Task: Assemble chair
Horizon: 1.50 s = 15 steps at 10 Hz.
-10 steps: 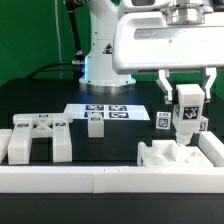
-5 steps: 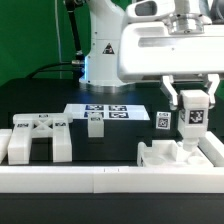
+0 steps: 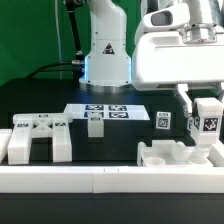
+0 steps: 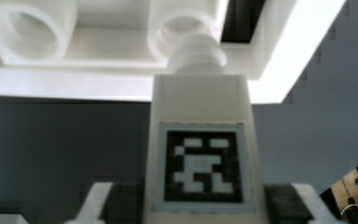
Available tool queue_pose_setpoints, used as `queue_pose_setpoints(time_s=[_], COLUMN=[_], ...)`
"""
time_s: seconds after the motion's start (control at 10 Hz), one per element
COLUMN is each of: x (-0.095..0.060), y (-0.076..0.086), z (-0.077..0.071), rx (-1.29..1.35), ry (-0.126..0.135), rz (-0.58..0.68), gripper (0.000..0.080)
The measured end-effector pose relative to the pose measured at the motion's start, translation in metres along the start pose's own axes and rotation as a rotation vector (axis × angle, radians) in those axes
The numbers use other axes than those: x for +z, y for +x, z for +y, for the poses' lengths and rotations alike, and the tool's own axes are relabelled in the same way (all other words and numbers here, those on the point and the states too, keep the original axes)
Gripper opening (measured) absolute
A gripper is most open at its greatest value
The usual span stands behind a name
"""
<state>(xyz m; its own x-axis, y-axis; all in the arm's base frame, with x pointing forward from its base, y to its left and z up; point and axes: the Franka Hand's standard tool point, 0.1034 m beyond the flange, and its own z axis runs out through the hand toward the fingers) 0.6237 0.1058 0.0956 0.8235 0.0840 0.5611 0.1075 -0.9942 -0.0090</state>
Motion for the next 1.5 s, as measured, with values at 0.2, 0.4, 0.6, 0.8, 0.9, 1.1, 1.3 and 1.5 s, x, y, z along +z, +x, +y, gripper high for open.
queue_pose_setpoints(time_s=[0.2,0.4,0.6,0.8,0.9,1.1,1.3,1.5], x=[0.003,0.004,0.004,0.006,0.007,0.01,0.012,0.012], y=[-0.002,-0.003,-0.003,-0.001,0.0,-0.002,-0.005,-0.005], z=[0.001,0.001,0.001,0.002,0.003,0.005,0.006,0.008], rx=[-0.004,-0.005,-0.006,-0.013,-0.018,-0.023,-0.028,-0.035], ry=[-0.001,-0.001,-0.002,-0.005,-0.007,-0.009,-0.01,-0.012], rz=[-0.005,-0.007,-0.003,0.019,0.022,0.016,0.012,0.011], gripper=[0.029,0.029,0.029,0.029,0.029,0.029,0.029,0.0291])
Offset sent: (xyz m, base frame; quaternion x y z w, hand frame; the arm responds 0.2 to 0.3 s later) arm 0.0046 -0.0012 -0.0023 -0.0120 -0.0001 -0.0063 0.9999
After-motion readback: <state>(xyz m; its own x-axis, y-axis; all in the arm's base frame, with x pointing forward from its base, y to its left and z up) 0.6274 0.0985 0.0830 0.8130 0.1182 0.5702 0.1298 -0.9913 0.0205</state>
